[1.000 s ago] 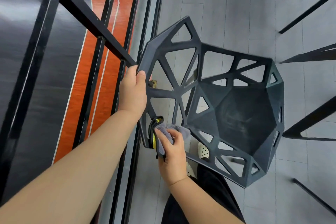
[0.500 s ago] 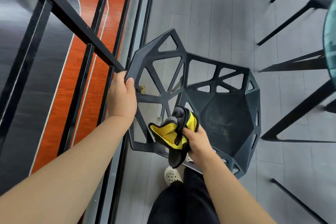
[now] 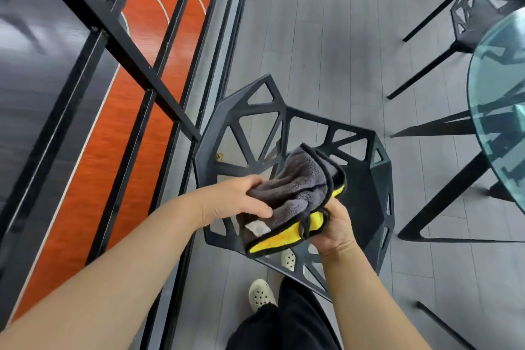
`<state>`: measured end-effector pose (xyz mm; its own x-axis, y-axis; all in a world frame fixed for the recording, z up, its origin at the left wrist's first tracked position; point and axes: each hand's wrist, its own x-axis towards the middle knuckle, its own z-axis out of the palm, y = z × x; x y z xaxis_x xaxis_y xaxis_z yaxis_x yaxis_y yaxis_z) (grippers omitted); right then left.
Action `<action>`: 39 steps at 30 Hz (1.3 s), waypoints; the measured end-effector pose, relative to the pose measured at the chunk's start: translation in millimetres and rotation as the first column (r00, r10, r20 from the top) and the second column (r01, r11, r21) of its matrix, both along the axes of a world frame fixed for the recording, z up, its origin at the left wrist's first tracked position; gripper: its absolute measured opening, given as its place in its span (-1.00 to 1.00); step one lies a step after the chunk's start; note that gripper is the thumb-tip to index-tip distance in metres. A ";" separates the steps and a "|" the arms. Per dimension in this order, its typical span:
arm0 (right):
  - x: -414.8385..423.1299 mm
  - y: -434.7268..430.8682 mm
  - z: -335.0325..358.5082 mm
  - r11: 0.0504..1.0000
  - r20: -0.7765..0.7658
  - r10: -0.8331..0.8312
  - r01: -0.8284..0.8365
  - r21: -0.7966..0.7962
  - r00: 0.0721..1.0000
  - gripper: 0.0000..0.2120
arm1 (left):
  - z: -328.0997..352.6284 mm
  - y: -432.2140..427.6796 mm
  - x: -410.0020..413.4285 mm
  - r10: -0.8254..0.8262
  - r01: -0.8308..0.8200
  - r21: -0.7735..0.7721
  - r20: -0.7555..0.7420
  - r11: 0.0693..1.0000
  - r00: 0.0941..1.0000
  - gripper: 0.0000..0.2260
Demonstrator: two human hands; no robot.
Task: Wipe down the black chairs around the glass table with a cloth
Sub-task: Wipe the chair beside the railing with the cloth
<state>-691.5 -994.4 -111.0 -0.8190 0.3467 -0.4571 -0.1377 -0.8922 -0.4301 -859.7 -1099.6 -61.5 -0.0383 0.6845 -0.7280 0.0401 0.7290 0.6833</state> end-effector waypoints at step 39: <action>-100.4 -75.0 -38.8 0.289 0.369 -0.308 -0.284 0.914 0.877 -0.38 | -20.5 3.6 -57.4 0.456 -0.308 0.338 -0.711 0.889 0.536 -0.61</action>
